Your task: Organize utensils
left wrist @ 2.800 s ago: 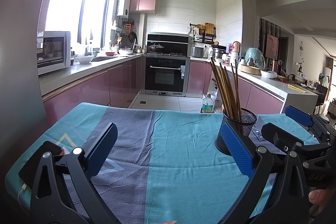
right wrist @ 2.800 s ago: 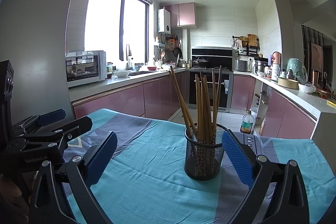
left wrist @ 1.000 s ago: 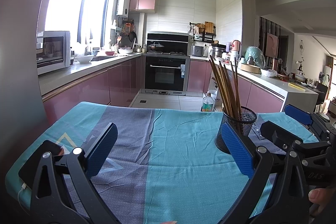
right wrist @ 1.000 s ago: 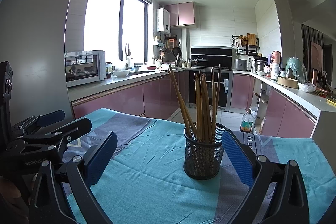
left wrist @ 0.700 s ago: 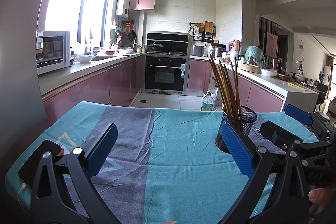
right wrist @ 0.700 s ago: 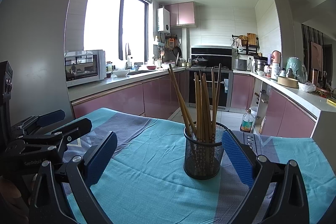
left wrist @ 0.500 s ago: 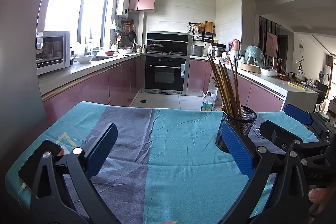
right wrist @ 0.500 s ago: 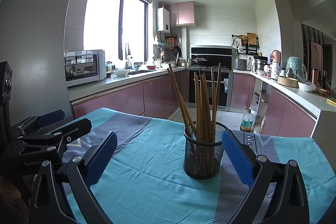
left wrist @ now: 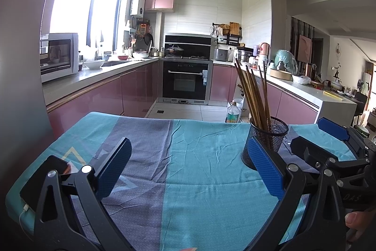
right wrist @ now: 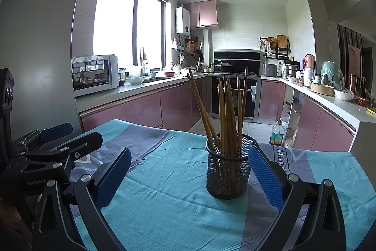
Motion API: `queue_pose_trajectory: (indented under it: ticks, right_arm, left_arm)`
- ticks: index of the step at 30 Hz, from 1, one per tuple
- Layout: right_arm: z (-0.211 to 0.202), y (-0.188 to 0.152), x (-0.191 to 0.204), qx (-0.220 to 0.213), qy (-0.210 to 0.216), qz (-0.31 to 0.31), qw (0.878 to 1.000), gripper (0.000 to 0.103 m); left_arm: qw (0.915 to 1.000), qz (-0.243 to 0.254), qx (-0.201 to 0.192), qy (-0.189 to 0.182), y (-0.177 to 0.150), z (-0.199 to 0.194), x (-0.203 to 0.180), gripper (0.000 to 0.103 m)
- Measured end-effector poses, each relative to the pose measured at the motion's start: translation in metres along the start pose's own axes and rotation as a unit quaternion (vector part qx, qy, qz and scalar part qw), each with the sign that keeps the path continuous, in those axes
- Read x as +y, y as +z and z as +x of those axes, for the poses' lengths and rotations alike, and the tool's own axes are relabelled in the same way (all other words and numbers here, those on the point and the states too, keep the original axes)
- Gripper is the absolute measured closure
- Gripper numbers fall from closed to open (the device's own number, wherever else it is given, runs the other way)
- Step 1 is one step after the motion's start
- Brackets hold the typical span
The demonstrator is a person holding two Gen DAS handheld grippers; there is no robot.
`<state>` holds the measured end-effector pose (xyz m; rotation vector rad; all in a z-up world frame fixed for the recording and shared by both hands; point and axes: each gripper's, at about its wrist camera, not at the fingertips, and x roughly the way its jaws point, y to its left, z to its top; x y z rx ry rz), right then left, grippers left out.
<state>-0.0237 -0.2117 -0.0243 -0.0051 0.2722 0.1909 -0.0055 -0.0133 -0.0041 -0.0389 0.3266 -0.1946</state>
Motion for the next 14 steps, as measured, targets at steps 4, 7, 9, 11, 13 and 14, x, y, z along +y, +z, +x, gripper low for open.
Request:
queue_pose_trajectory:
  ticks: [4, 7, 9, 11, 13, 14]
  right_arm:
    - [0.002, -0.002, -0.001, 0.003, 0.002, 0.001, 1.0, 0.006]
    - [0.003, -0.003, -0.003, 0.007, 0.003, 0.003, 1.0, 0.006]
    - [0.005, -0.005, -0.005, 0.012, 0.004, 0.004, 1.0, 0.006]
    - [0.006, -0.007, -0.009, 0.02, 0.001, 0.005, 1.0, 0.006]
    - [0.011, -0.011, -0.018, 0.037, -0.005, 0.009, 0.999, 0.006]
    - [0.014, -0.013, -0.025, 0.05, -0.01, 0.014, 0.999, 0.006]
  left_arm:
    - [0.9999, 0.007, 0.001, 0.009, 0.002, 0.002, -0.001, 0.006]
    - [0.9999, 0.007, 0.008, 0.011, 0.001, 0.004, -0.001, 0.006]
    - [0.9997, 0.005, 0.019, 0.015, 0.001, 0.01, 0.0, 0.006]
    - [0.9993, 0.001, 0.035, 0.012, 0.0, 0.018, 0.003, 0.006]
    - [0.9986, 0.002, 0.051, 0.016, -0.001, 0.028, 0.003, 0.006]
    - [0.998, 0.003, 0.061, 0.019, -0.002, 0.034, 0.005, 0.006]
